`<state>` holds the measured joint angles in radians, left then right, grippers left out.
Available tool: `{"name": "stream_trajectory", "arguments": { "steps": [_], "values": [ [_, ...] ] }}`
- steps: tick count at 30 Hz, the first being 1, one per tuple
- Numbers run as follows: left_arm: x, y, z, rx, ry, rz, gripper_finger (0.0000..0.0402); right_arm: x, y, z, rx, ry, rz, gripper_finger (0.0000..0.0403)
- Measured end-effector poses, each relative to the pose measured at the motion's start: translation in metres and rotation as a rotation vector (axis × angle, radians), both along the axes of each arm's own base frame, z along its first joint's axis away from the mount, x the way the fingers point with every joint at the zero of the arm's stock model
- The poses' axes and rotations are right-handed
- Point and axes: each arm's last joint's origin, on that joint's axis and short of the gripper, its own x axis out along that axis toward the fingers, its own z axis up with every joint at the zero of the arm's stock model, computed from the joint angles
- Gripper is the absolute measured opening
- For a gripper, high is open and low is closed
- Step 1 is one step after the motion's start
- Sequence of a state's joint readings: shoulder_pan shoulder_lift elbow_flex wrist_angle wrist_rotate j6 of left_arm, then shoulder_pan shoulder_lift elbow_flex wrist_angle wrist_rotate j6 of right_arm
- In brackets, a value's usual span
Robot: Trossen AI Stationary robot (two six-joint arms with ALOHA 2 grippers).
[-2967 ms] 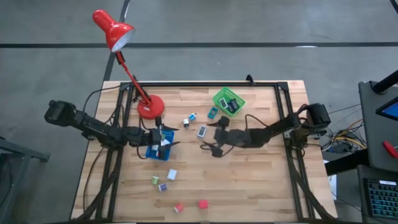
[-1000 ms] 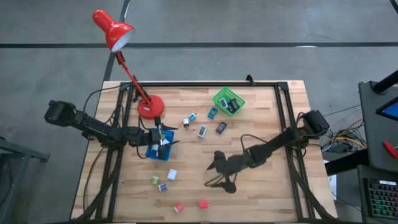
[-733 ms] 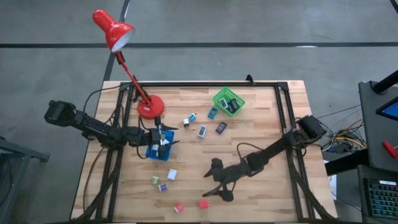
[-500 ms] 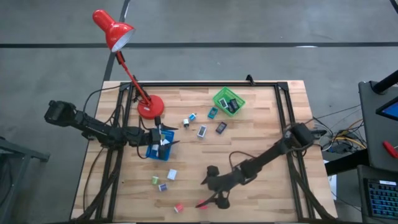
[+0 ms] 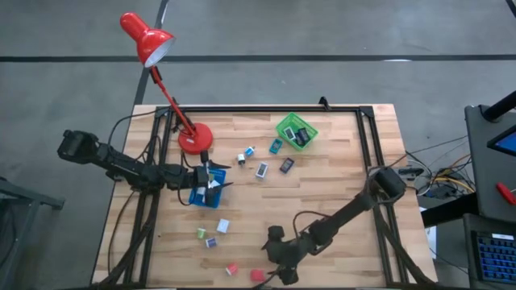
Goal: Pick & Place Office items
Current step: Put the pink charger adapter into the blue basket
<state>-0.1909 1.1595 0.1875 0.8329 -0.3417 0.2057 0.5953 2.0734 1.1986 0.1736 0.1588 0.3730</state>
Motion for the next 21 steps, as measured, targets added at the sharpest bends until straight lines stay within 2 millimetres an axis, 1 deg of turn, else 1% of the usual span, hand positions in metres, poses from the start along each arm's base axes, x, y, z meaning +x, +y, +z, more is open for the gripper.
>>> {"name": "stream_trajectory", "arguments": {
  "steps": [3, 6, 21],
  "values": [
    [0.0, 0.0, 0.0, -0.007, 0.0, 0.001, 0.0261, -0.001, 0.004, 0.009, 0.022, -0.018, -0.006, 0.0393],
    [0.0, 0.0, 0.0, -0.009, 0.002, 0.001, 0.0261, -0.004, 0.007, 0.005, 0.006, -0.002, -0.005, 0.0393],
    [0.0, 0.0, 0.0, -0.017, 0.002, 0.003, 0.0261, -0.007, 0.023, 0.012, 0.078, -0.044, -0.009, 0.0393]
  ]
}}
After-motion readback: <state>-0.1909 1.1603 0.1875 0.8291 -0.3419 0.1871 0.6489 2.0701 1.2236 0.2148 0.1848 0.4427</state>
